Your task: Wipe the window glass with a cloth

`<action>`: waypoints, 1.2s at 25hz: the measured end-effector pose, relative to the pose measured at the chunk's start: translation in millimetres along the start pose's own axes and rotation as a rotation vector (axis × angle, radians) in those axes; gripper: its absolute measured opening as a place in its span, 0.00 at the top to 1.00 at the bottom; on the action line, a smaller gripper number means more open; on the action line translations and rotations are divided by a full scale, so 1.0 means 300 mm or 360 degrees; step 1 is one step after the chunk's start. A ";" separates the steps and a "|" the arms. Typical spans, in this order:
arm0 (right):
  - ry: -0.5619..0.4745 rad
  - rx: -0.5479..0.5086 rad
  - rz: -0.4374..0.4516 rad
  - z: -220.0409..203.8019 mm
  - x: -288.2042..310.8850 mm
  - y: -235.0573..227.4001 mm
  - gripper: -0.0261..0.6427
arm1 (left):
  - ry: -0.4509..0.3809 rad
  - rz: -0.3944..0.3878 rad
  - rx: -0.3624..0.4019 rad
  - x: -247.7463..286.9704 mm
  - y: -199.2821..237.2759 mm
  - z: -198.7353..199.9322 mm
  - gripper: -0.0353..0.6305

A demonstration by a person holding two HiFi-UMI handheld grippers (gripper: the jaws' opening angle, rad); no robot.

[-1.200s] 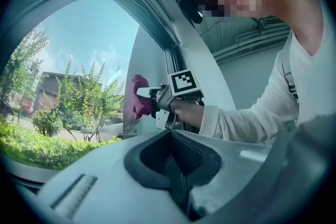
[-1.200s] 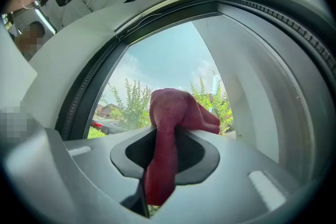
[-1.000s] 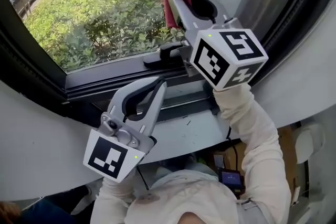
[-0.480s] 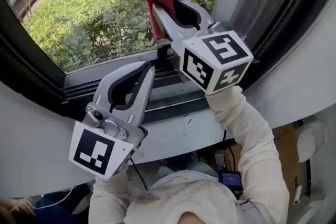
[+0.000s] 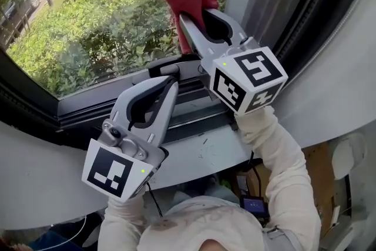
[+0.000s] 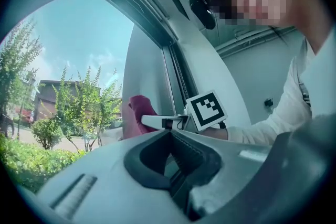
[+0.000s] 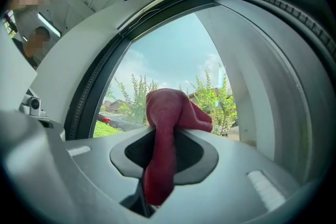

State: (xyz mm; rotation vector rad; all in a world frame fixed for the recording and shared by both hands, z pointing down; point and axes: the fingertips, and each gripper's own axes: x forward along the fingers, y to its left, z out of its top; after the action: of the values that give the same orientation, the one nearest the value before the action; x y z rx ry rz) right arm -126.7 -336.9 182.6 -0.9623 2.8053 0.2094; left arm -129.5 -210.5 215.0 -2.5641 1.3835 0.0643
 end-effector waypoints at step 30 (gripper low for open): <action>-0.0023 0.0083 -0.0268 -0.135 -0.211 -0.337 0.80 | 0.0091 -0.0098 -0.0031 0.242 -0.079 -0.119 0.95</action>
State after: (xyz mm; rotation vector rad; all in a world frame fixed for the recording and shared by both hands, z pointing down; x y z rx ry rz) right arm -19.4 -385.8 227.0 -1.1722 2.6840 0.1200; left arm -72.0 -265.2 243.3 -2.6421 1.3284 -0.0062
